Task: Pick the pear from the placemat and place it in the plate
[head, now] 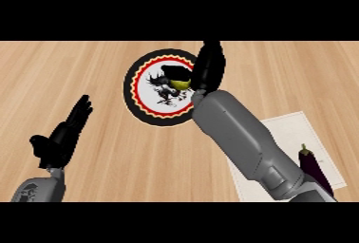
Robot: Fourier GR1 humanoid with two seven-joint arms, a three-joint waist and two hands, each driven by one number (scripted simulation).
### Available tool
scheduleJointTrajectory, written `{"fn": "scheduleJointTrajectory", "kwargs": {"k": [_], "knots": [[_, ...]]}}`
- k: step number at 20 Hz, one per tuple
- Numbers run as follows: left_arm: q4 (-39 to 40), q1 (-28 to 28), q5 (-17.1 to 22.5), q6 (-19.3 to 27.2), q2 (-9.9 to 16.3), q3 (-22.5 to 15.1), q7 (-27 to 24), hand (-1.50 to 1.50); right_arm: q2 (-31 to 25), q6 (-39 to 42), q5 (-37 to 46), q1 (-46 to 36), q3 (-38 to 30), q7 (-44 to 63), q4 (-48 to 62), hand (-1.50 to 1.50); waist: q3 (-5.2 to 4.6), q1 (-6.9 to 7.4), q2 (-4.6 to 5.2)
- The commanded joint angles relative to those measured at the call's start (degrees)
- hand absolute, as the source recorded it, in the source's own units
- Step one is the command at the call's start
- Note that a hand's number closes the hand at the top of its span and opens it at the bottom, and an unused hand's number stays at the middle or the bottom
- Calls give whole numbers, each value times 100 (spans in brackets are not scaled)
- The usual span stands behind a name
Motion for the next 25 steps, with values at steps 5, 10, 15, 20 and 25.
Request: {"fn": "scheduleJointTrajectory", "kwargs": {"k": [5,10,15,20,25], "knots": [[-295,377,7,16,39,61,80,0,-208,-221,-1259,1868,-568,-2033,-1835,-150,7,-263,-64],[-591,514,-3,136,12,136,198,0,-725,677,-1784,3160,-621,-2918,-2885,-150,2,-312,-93],[-306,484,18,-93,40,198,-73,0,-1120,1712,-2368,3792,-1079,-3986,-2955,-150,-3,-300,-79],[-354,216,-12,-11,-45,250,284,0,-741,1892,-2325,4277,-1275,-4952,-2343,-150,-4,-293,-74],[-322,351,-334,170,-304,173,21,0,-750,2122,-2092,3930,-1849,-4984,-2153,-150,-6,-288,-79]]}}
